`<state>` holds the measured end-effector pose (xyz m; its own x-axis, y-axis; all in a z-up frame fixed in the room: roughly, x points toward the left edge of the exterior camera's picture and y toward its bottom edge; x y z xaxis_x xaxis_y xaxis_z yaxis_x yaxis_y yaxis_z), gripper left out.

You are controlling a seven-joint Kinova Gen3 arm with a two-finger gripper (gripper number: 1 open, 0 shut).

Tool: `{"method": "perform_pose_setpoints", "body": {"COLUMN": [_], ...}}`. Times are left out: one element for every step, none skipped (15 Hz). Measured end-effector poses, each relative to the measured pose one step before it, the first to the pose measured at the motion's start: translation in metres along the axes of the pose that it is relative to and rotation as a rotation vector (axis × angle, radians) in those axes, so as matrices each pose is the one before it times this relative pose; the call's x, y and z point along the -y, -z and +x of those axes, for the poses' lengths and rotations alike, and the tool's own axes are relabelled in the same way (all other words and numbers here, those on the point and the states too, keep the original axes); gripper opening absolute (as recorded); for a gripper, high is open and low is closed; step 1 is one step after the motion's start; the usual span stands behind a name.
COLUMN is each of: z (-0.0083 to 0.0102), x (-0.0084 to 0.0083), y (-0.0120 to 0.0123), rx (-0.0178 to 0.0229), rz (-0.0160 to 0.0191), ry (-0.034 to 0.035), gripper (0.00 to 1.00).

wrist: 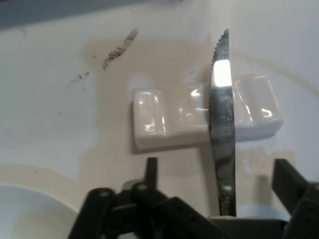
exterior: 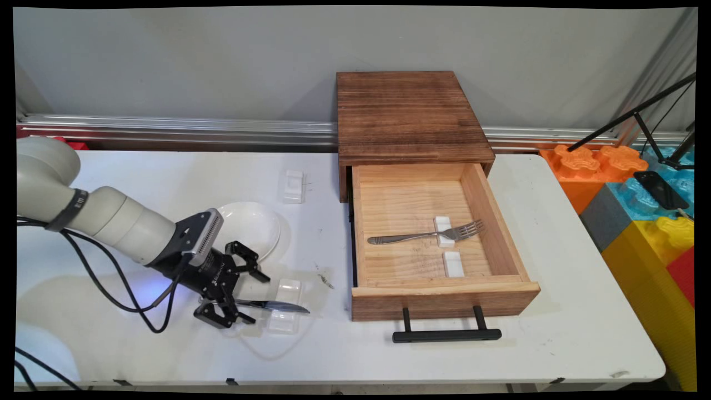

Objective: Pick up the knife from the right of the white plate, then place the picked object into the drawer

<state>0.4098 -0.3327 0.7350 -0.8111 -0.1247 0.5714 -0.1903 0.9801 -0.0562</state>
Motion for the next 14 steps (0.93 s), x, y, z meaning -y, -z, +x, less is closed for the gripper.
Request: {"method": "perform_pose_setpoints", "body": {"z": [0.00005,-0.00011,-0.00017,-0.00021,-0.00028,-0.00025,-0.00015,-0.00023,-0.00013,0.00013,0.00044,0.00052,0.00136,0.00226], "x": [-0.00008,-0.00017,-0.00042,-0.00070,-0.00087,-0.00081,-0.00066,-0.00104,-0.00119,-0.00114,-0.00081,-0.00045,-0.00032,0.00002], "y": [-0.00004,0.00006,0.00021,0.00035,0.00052,0.00063,0.00052,0.00089,0.00129,0.00139,0.00144,0.00104,0.00196,0.00276], "rx": [0.00006,0.00018,0.00066,0.00098,0.00158,0.00127,0.00084,0.00105,0.00099,0.00033,-0.00054,-0.00053,-0.00223,-0.00326], "rz": [0.00027,-0.00014,-0.00107,-0.00217,-0.00262,-0.00225,-0.00192,-0.00301,-0.00360,-0.00368,-0.00237,-0.00168,-0.00132,-0.00107], "ry": [-0.00383,-0.00156,-0.00236,-0.00155,-0.00099,-0.00053,-0.00034,-0.00028,-0.00097,-0.00098,-0.00160,-0.00136,-0.00305,-0.00345], "gripper": [0.00,0.00,0.00,0.00,0.00,0.00,0.00,0.00,0.00,0.00,0.00,0.00,0.00,0.00]}}
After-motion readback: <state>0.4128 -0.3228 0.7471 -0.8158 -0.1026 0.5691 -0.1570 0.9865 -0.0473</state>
